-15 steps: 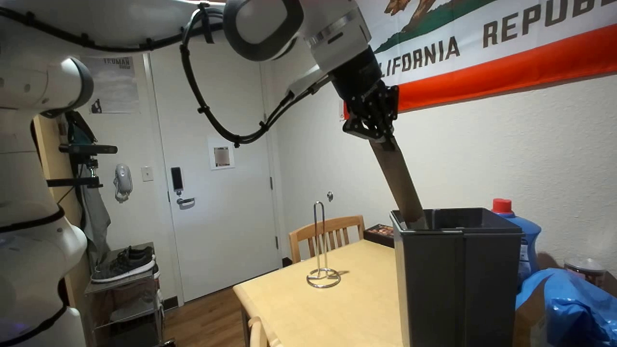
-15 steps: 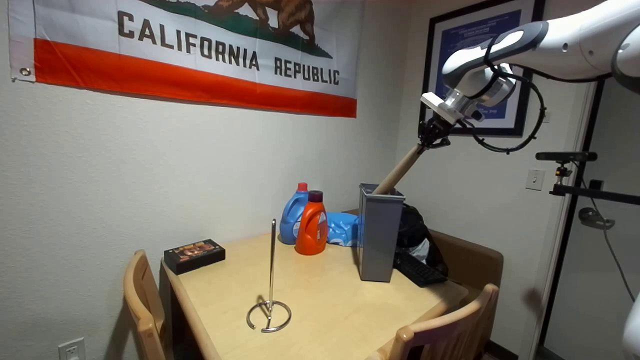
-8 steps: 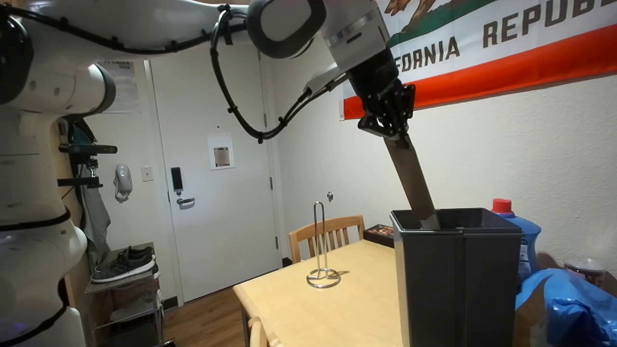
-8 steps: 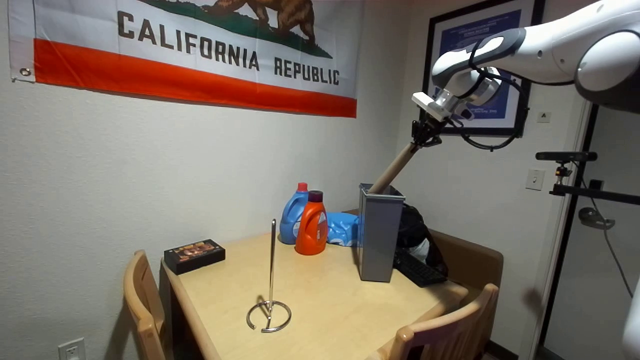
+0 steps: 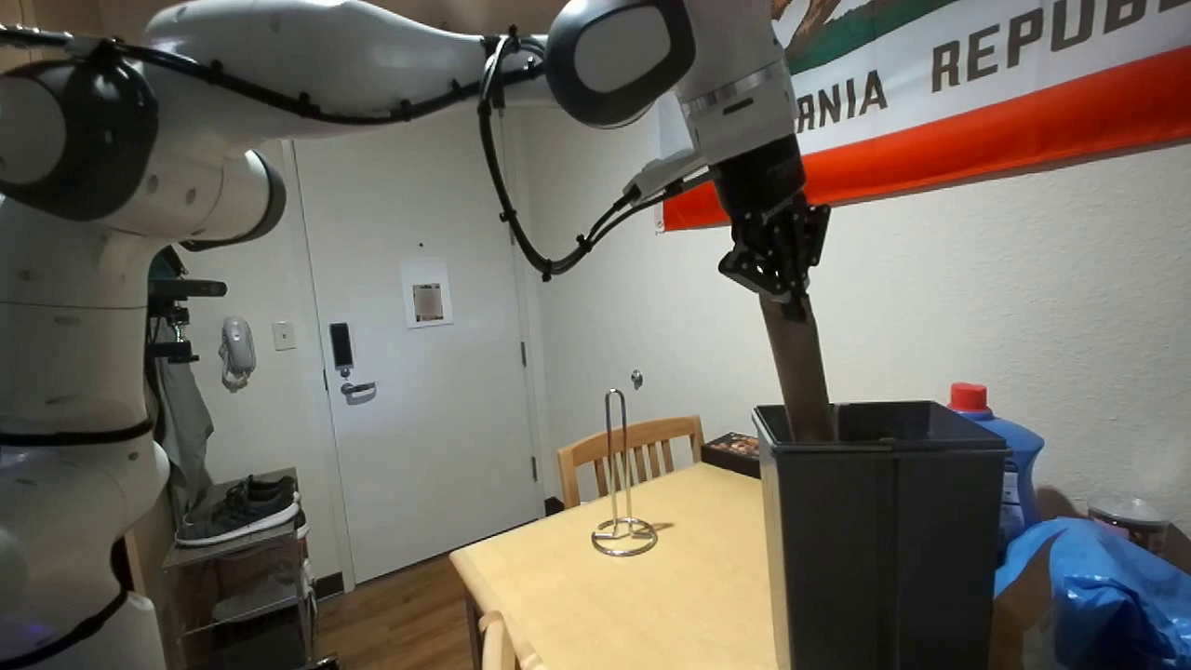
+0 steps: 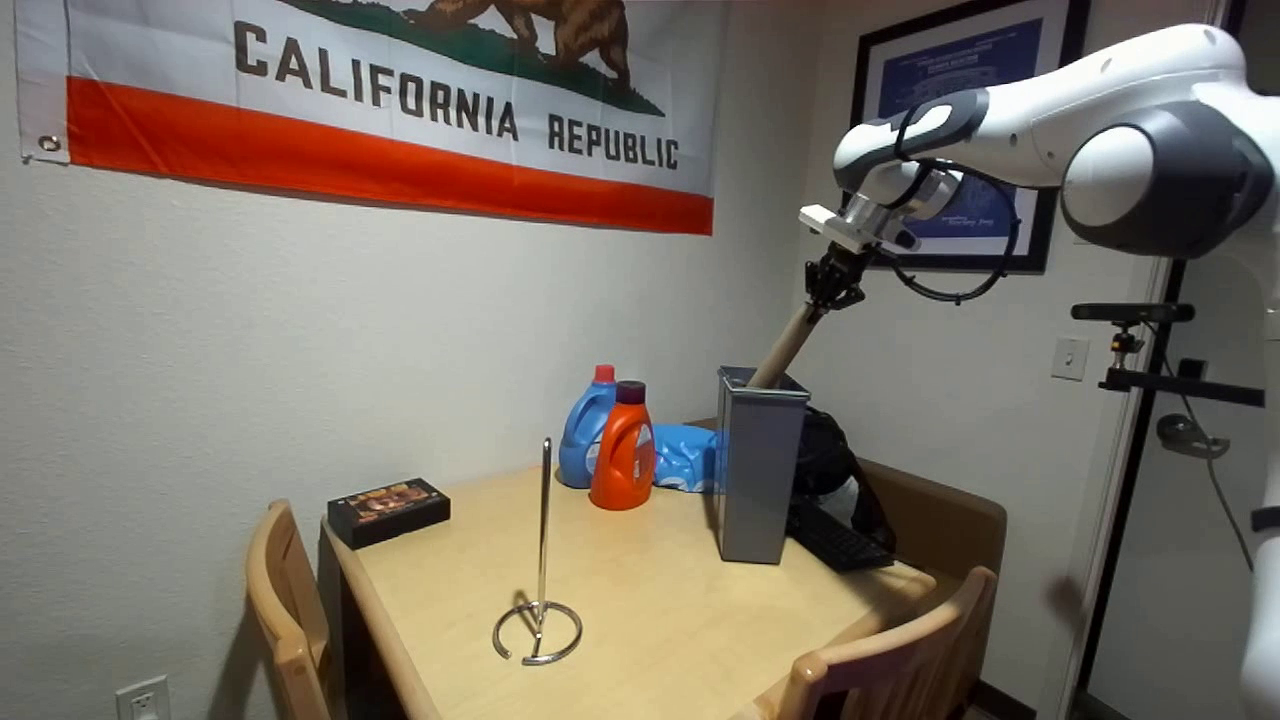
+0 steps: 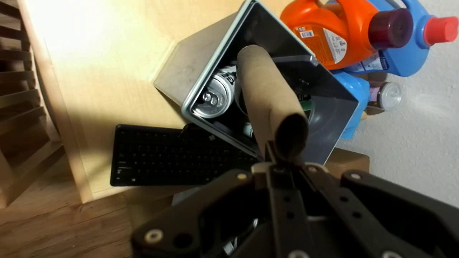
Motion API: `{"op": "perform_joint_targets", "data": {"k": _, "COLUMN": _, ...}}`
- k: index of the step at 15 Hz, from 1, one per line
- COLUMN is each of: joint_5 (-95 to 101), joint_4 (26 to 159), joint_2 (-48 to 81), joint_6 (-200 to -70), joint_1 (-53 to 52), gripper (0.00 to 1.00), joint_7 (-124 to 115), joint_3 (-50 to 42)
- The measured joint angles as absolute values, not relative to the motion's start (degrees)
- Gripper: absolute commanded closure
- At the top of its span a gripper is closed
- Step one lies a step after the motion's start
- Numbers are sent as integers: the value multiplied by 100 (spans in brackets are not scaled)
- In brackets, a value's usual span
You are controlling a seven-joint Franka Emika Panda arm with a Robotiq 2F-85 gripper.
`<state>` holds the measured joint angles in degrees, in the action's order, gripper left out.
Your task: Take the paper towel core from the paper towel stand and put it in the gray bin
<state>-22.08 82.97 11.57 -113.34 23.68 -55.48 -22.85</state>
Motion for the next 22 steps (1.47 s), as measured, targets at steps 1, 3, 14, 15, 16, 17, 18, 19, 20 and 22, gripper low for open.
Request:
{"op": "perform_joint_targets", "data": {"k": 1, "joint_5": -2208, "joint_4": 8185, "joint_2": 1254, "joint_6": -11248, "joint_1": 2383, "gripper": 99, "joint_7": -5554, "joint_3": -2285}}
{"op": "perform_joint_targets", "data": {"k": 3, "joint_5": -2208, "joint_4": 7972, "joint_2": 1427, "joint_6": -11077, "joint_1": 2417, "gripper": 99, "joint_7": -5558, "joint_3": -2284}}
{"op": "perform_joint_targets", "data": {"k": 14, "joint_5": -2207, "joint_4": 6949, "joint_2": 2172, "joint_6": -10480, "joint_1": 2618, "gripper": 99, "joint_7": -5803, "joint_3": -2190}}
{"op": "perform_joint_targets", "data": {"k": 15, "joint_5": -2204, "joint_4": 6850, "joint_2": 2251, "joint_6": -10440, "joint_1": 2638, "gripper": 99, "joint_7": -5842, "joint_3": -2174}}
{"op": "perform_joint_targets", "data": {"k": 16, "joint_5": -2201, "joint_4": 6752, "joint_2": 2328, "joint_6": -10403, "joint_1": 2661, "gripper": 96, "joint_7": -5886, "joint_3": -2158}}
{"op": "perform_joint_targets", "data": {"k": 17, "joint_5": -2201, "joint_4": 6657, "joint_2": 2403, "joint_6": -10363, "joint_1": 2678, "gripper": 70, "joint_7": -5905, "joint_3": -2150}}
{"op": "perform_joint_targets", "data": {"k": 18, "joint_5": -2200, "joint_4": 6559, "joint_2": 2478, "joint_6": -10314, "joint_1": 2698, "gripper": 70, "joint_7": -5920, "joint_3": -2144}}
{"op": "perform_joint_targets", "data": {"k": 19, "joint_5": -2200, "joint_4": 6465, "joint_2": 2546, "joint_6": -10263, "joint_1": 2723, "gripper": 66, "joint_7": -5937, "joint_3": -2131}}
{"op": "perform_joint_targets", "data": {"k": 20, "joint_5": -2193, "joint_4": 6367, "joint_2": 2611, "joint_6": -10215, "joint_1": 2746, "gripper": 57, "joint_7": -5985, "joint_3": -2121}}
{"op": "perform_joint_targets", "data": {"k": 22, "joint_5": -2180, "joint_4": 6191, "joint_2": 2725, "joint_6": -10152, "joint_1": 2799, "gripper": 44, "joint_7": -6020, "joint_3": -2093}}
